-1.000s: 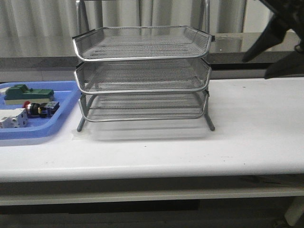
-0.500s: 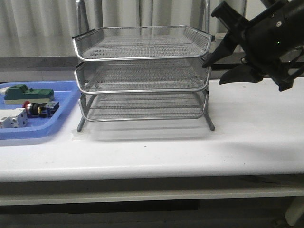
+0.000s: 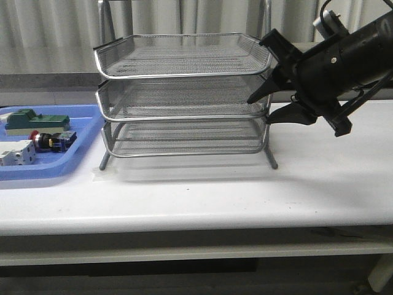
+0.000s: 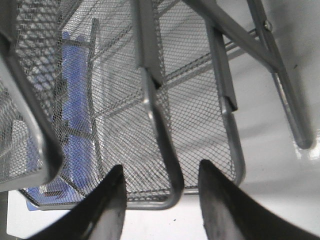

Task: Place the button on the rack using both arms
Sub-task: 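Reach the right gripper to the middle wire tray's front rim and grasp it, then pull the middle wire tray out toward the robot with the right gripper, then release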

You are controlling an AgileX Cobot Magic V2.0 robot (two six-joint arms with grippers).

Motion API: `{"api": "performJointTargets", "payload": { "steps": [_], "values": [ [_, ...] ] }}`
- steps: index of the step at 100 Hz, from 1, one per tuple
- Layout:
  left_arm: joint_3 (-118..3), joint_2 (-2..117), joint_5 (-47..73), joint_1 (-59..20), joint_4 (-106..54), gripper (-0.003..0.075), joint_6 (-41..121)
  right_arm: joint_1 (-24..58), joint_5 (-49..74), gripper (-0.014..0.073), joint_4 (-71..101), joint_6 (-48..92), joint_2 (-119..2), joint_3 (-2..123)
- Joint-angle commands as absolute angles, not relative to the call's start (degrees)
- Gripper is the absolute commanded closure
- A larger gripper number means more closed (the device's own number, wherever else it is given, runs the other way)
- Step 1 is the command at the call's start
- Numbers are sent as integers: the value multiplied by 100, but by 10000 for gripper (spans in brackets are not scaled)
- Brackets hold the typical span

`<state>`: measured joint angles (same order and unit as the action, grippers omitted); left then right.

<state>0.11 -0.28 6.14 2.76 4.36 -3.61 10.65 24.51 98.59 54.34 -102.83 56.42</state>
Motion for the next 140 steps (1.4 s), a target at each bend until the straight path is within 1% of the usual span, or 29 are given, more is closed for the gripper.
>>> {"api": "performJointTargets", "payload": {
  "steps": [1,23,30,40,59,66,105,123,140],
  "values": [
    [269,-223,178,273,402,716,-370,1064,2838,233,10063,5544,-10110,5880],
    [269,-223,178,273,402,716,-370,1064,3038,237,10097,5544,-10332,6065],
    [269,-223,178,273,402,716,-370,1064,3084,258,10104,5544,-10390,6072],
    [269,-223,178,273,402,716,-370,1064,3131,341,10104,5544,-10448,6072],
    [269,-223,178,273,402,716,-370,1064,3150,557,10104,5544,-10466,6061],
    [269,-223,178,273,402,716,-370,1064,3156,603,10099,5544,-10466,6051],
    [269,-223,178,273,402,716,-370,1064,3492,610,9828,5544,-10466,5937],
    [269,-223,178,273,402,716,-370,1064,3516,610,9800,5566,-10386,5489],
    [269,-223,178,273,402,716,-370,1064,3528,610,9795,5974,-10057,4914]
  ]
}}
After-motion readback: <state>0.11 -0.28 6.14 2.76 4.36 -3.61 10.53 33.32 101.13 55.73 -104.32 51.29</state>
